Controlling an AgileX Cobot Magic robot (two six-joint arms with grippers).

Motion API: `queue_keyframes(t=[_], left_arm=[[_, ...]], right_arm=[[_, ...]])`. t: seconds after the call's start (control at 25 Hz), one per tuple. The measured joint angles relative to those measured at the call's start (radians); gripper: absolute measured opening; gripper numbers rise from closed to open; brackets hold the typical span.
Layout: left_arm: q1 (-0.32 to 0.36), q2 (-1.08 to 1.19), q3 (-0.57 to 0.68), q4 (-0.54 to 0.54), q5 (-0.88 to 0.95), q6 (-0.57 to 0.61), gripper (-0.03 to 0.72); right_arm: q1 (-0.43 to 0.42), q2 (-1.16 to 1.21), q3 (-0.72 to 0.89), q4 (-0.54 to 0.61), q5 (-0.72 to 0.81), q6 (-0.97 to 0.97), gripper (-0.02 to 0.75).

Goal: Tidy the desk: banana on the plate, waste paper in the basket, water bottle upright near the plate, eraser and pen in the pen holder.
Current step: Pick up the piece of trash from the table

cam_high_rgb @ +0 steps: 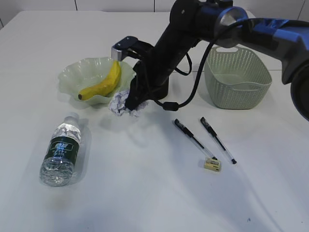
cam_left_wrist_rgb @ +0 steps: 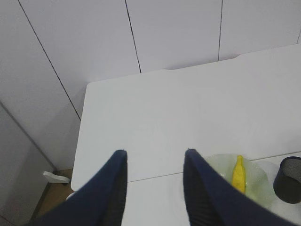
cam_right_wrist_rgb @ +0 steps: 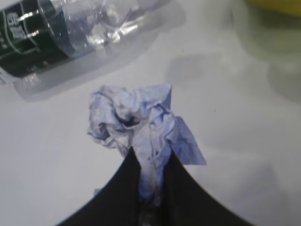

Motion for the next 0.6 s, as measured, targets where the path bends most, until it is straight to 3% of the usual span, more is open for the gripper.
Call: queue_keyframes(t=[0.6], left_arm=[[0.000,0.000,0.000,-0.002,0.000,0.000,0.278]], right_arm=[[0.000,0.000,-0.252,0.016,0.020,0.157,0.050]])
